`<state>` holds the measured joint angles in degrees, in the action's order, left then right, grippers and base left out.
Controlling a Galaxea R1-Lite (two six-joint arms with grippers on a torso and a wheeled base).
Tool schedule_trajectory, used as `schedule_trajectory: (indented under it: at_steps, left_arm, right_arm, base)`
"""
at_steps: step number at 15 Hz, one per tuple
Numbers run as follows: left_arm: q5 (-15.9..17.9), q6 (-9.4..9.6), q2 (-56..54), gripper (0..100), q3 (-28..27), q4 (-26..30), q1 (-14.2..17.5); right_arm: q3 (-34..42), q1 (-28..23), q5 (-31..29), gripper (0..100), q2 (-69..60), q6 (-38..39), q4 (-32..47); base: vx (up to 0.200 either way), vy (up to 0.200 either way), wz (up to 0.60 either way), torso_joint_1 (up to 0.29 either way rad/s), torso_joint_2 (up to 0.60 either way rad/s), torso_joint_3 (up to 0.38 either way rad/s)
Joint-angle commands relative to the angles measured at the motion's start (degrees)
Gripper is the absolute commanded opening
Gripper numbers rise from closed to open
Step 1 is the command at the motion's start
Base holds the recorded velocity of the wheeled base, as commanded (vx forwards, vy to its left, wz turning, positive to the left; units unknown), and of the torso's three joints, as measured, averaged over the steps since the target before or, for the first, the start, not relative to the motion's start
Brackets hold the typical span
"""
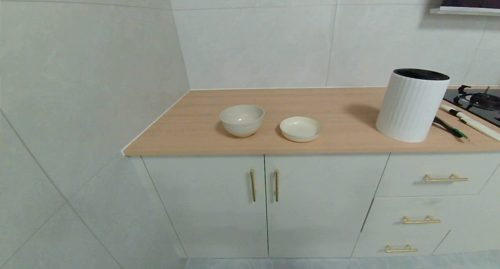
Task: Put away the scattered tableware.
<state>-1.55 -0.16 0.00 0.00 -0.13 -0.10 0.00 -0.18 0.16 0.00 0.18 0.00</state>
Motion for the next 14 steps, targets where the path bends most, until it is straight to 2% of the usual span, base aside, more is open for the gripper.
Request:
schedule_trajectory:
  at_steps: [1,14]
  left_arm:
    - [0.0,-0.02,0.0,100,0.0,0.0,0.0]
    - [0.0,-0.02,0.0,100,0.0,0.0,0.0]
  right_arm:
    - [0.0,0.0,0.0,100,0.1,0.0,0.0]
    - [0.0,0.0,0.0,100,0.0,0.0,0.0]
  base:
    - [0.000,0.000,0.00,-0.212,0.51,0.295]
    - [0.000,0.000,0.00,-0.162,0.47,0.306]
